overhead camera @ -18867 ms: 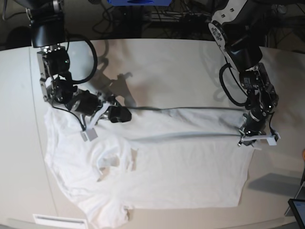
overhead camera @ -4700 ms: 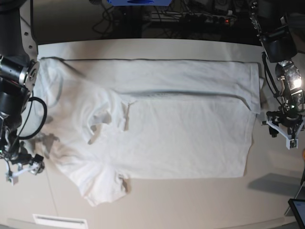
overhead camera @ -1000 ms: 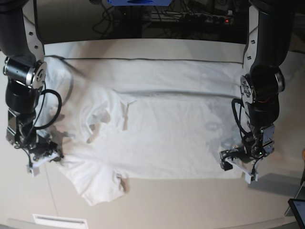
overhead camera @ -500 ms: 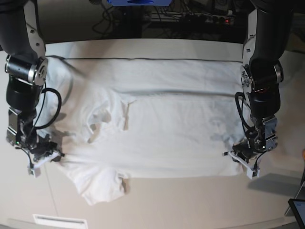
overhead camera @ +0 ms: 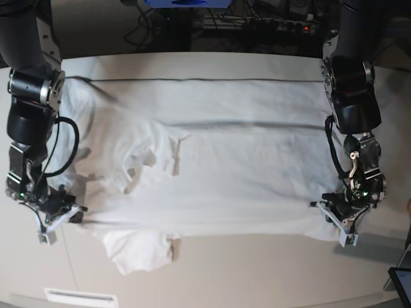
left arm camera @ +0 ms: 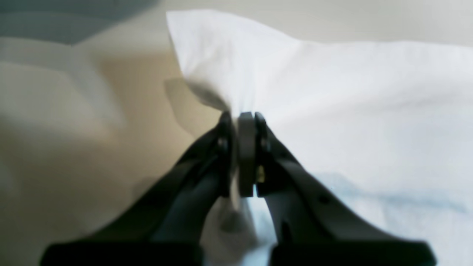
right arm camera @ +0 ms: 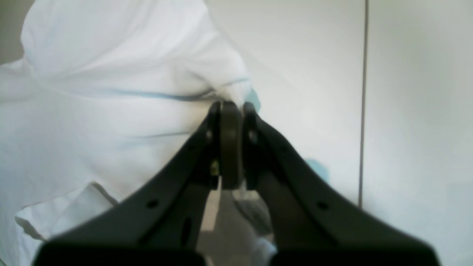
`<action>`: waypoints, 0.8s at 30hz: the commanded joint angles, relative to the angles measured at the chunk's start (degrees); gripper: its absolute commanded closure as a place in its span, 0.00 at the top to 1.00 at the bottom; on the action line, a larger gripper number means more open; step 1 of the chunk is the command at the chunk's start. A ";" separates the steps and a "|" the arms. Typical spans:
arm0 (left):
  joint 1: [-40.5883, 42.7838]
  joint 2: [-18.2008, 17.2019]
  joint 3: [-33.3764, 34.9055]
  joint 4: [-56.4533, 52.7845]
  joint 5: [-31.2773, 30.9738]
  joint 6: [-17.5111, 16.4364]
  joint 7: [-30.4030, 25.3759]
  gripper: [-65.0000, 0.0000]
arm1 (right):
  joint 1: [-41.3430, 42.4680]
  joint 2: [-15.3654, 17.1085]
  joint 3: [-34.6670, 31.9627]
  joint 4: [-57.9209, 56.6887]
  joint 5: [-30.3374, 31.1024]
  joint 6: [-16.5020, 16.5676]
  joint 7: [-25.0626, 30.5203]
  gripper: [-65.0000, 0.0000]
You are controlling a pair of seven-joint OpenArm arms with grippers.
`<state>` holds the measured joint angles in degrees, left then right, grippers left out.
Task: Fold the T-shirt properly
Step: 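Lift the hem with both grippers and fold it toward the collar edge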
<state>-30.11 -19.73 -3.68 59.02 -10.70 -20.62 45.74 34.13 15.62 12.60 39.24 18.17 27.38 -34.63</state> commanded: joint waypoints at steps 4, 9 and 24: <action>1.23 -1.68 -0.32 4.76 0.28 0.45 1.08 0.00 | 1.43 1.13 0.19 3.44 0.77 0.10 0.65 0.01; 3.87 -3.35 -0.76 6.69 -0.07 0.45 1.08 0.00 | -1.03 1.13 0.19 9.85 0.77 0.10 -3.30 0.01; 12.13 -5.37 -0.76 22.60 -0.07 0.45 6.62 0.00 | -8.06 0.87 6.78 28.05 0.86 -0.25 -18.69 0.01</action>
<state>-16.84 -23.55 -3.97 80.73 -12.38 -21.21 52.49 24.45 15.18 18.92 66.11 19.42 27.73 -54.65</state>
